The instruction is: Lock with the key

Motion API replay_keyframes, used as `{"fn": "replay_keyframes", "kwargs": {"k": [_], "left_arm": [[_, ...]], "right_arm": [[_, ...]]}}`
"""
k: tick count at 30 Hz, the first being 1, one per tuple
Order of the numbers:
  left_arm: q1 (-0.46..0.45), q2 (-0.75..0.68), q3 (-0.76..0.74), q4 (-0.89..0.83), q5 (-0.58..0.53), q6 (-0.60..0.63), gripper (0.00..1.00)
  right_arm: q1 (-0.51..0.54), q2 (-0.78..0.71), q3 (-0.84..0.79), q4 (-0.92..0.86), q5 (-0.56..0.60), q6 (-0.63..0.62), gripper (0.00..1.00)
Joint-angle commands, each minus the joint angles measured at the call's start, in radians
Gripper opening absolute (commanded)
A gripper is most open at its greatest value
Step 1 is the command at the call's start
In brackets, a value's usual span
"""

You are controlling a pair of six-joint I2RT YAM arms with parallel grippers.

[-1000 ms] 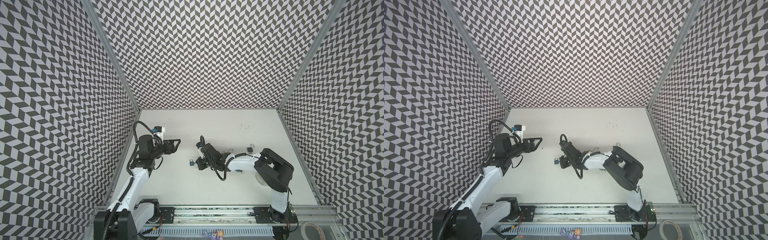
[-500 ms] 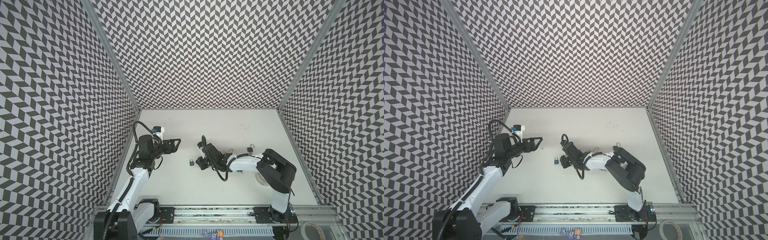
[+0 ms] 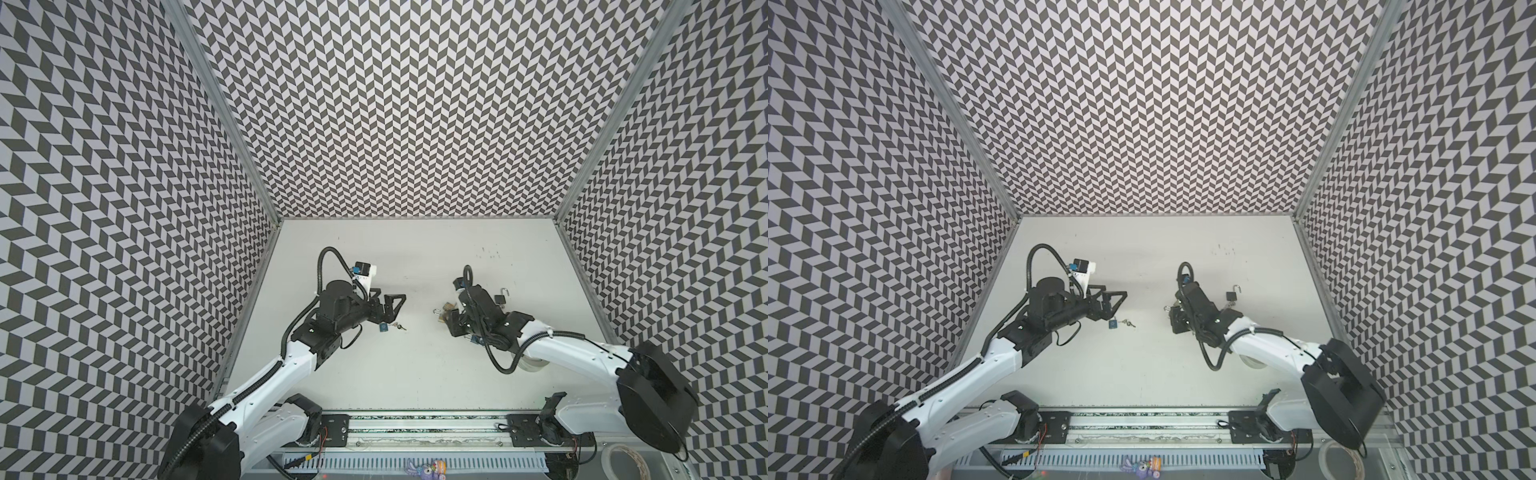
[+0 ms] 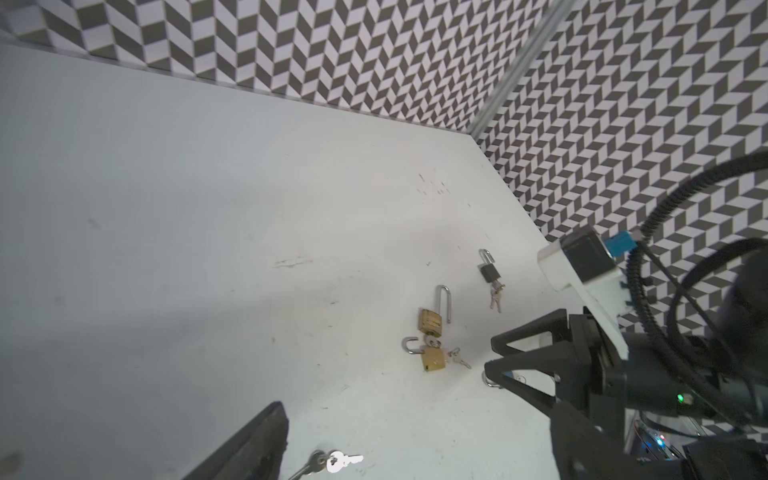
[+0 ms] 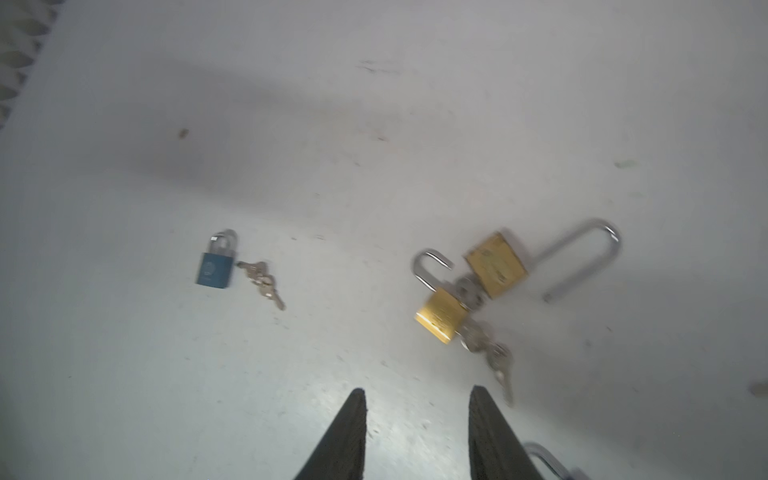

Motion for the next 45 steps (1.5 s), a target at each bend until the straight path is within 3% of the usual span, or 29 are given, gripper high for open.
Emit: {"fn": "replay_keyframes", "kwargs": {"k": [1,6,11,14,25,40,45], "left_arm": [[-0.093,0.044,-0.028,0.162,-0.053,-0.04,0.99],[-0.207,0.094,-0.034,0.234,-0.042,-0.034,0.99],[-0.221,0.072,-0.073,0.272,0.003,-0.028,0.99],[-0.222,0.046,-0.094,0.265,0.018,-0.017,0.99],[-0.222,-0.035,-0.142,0.223,0.042,-0.017,0.99],[-0.221,-0.111,-0.152,0.155,0.023,-0.022,0.98],[-0.222,-0.114,-0.153,0.15,0.019,-0.029,0.98]], "right_arm": [[-0.087,-0.071,-0.051,-0.086,-0.033,0.044,0.43],[-0.213,-0.047,-0.083,-0.042,-0.211,-0.007,0.47],[-0.249,0.033,-0.083,0.007,-0.323,-0.048,0.49],[-0.25,0.063,-0.087,0.007,-0.326,-0.055,0.49],[-0.222,0.065,-0.112,-0.053,-0.281,-0.036,0.45],[-0.047,0.092,-0.05,-0.189,0.016,0.033,0.45],[-0.021,0.109,-0.039,-0.207,0.038,0.029,0.41]]}}
